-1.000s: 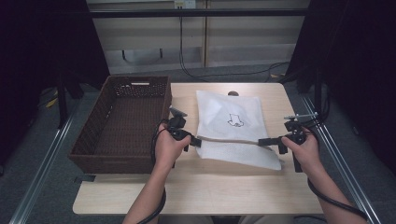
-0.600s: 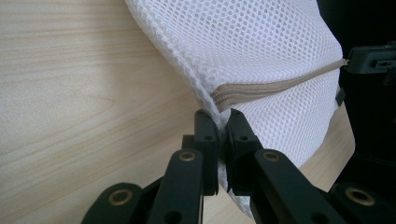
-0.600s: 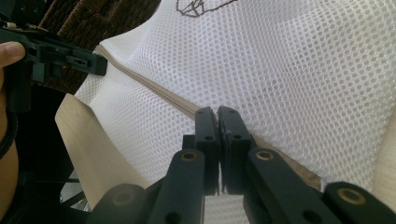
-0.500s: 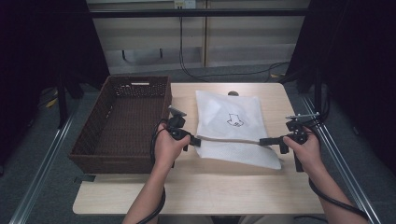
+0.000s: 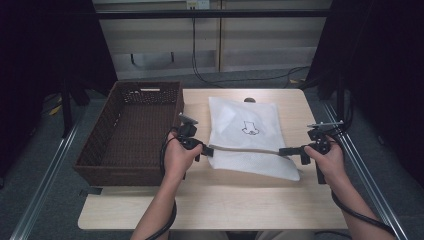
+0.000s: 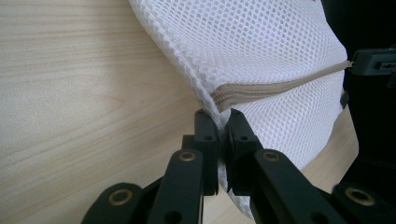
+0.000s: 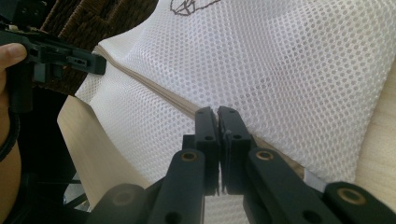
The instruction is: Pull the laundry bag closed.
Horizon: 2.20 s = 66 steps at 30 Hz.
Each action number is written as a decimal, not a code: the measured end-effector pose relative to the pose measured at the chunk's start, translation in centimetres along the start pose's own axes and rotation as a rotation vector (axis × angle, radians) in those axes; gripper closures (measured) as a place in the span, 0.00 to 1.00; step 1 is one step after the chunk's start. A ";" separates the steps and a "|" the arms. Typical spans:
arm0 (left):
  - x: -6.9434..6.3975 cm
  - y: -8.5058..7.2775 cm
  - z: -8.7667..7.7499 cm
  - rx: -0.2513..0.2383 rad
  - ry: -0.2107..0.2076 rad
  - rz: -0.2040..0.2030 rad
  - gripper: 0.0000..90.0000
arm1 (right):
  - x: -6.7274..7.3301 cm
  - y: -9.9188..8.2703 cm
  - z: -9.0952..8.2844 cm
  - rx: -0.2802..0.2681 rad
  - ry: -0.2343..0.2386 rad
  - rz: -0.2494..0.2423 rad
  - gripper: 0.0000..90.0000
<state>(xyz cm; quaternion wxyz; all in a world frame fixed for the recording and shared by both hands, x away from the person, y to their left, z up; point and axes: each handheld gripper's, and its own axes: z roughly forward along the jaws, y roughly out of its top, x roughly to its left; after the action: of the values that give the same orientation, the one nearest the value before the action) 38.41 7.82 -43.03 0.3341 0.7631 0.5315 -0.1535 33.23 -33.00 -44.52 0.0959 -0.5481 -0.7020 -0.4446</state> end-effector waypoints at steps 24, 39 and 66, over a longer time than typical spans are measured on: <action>0.1 0.1 -0.3 -0.018 0.011 -0.018 0.95 | 0.0 0.1 -0.2 0.000 -0.007 -0.002 0.98; 0.3 0.1 -0.5 -0.018 0.002 -0.024 0.95 | -0.5 0.0 -0.3 -0.006 0.010 0.007 0.98; 0.9 0.3 -1.1 -0.033 0.030 -0.042 0.95 | -1.5 -0.3 -0.8 -0.004 -0.002 0.024 0.98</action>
<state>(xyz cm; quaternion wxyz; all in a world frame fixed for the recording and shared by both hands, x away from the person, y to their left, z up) 38.91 9.12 -42.63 0.3353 0.7484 0.5548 -0.1403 33.33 -34.59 -45.15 0.0993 -0.5571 -0.6947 -0.4441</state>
